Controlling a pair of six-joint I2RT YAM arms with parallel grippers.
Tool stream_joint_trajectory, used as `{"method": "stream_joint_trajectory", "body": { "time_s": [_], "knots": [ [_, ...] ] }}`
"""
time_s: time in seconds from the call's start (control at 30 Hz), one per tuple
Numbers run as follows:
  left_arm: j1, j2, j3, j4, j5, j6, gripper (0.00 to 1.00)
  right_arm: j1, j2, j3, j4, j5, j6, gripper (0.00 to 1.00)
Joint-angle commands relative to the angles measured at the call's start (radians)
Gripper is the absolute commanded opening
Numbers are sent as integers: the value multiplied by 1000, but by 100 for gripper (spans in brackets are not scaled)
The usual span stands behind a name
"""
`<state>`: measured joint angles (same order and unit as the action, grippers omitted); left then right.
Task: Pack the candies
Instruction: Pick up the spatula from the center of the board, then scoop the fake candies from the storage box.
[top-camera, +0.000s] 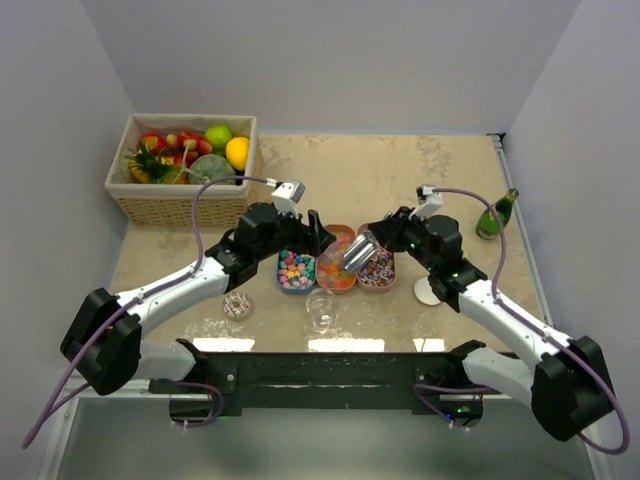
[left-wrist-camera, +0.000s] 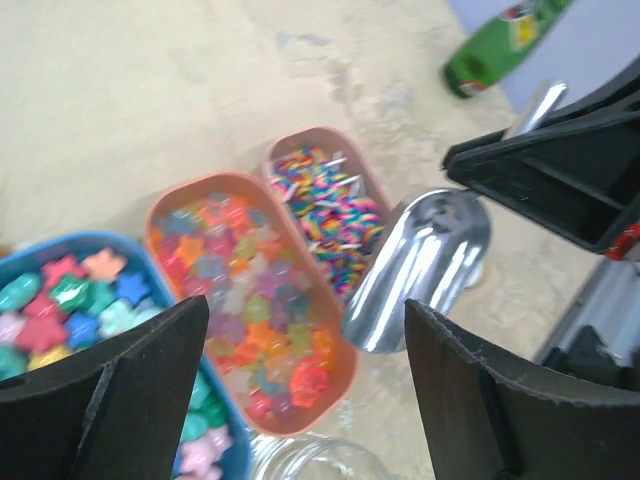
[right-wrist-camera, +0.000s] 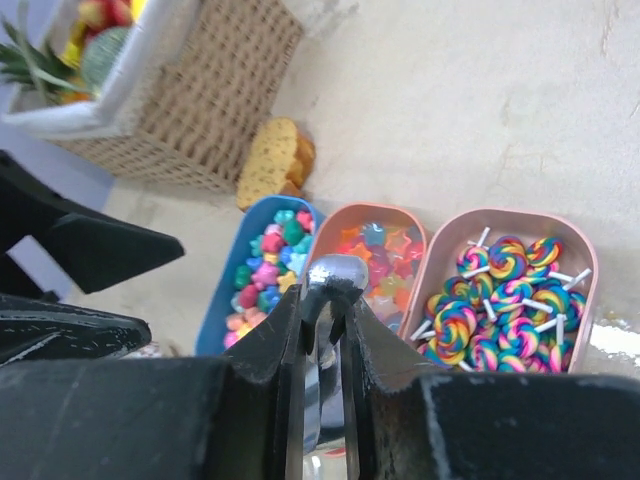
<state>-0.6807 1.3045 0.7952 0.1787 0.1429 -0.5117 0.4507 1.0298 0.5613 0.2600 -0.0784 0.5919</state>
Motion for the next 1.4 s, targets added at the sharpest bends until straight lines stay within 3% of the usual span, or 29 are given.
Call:
{"method": "stream_joint_trajectory", "body": {
  "time_s": [0.0, 0.17, 0.37, 0.57, 0.97, 1.37],
  "knots": [
    [3, 12, -76, 14, -209, -5, 84, -3, 98, 74, 171, -3, -101, 0],
    [4, 22, -100, 36, -269, -17, 83, -3, 203, 104, 290, -20, -180, 0],
    [3, 44, -85, 25, -299, -7, 83, -3, 363, 167, 309, -26, -314, 0],
    [3, 91, -56, -8, -328, 13, 83, -1, 463, 184, 360, -54, -345, 0],
    [4, 165, -39, 2, -302, 12, 78, 3, 530, 157, 446, -106, -314, 0],
    [3, 194, -37, 33, -249, 13, 62, 11, 546, 58, 466, -127, -159, 0]
  ]
}}
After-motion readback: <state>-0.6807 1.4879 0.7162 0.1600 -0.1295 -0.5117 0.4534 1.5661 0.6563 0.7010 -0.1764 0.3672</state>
